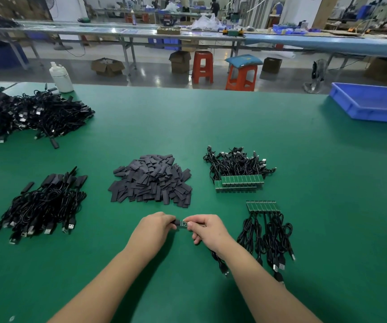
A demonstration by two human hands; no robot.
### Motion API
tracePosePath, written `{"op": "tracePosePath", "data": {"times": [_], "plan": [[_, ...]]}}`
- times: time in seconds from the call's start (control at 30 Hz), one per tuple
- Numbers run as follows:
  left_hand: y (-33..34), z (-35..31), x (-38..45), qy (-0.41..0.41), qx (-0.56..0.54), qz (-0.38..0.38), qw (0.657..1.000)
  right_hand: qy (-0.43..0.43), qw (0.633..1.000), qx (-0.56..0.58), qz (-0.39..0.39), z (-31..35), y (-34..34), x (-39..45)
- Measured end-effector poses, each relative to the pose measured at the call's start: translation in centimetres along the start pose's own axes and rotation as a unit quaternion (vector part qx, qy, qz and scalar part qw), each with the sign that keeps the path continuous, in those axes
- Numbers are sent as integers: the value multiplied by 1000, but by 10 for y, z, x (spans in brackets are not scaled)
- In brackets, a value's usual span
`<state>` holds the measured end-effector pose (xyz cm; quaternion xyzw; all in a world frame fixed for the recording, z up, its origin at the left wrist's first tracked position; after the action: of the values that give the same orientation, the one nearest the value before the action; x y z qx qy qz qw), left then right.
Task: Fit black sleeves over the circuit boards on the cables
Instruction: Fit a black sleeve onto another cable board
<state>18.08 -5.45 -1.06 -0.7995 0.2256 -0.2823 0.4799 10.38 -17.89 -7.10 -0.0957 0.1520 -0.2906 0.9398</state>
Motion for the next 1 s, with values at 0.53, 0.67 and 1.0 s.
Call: {"op": "tracePosePath", "data": {"times": [0.53, 0.67, 1.0], "plan": [[-6, 4, -2, -17, -28, -10, 999, -2, 1000, 2, 1, 1, 2, -1], [-7, -3, -4, 31, -54, -3, 998, -3, 1000, -4, 3, 1, 2, -1], [-12, -12, -6, 62, -56, -23, 996, 5, 1000, 20, -19, 1, -3, 0]]}}
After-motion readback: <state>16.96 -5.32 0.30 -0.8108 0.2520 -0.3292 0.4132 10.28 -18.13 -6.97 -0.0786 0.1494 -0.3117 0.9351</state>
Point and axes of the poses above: each hand's wrist, its own x-axis towards the middle knuckle, its own y-axis out of the palm, z = x × y, the point moved 10 cm from there along x, towards the middle knuckle, and after that the axes turned 14 degrees about -z, right-handed, at the moved point
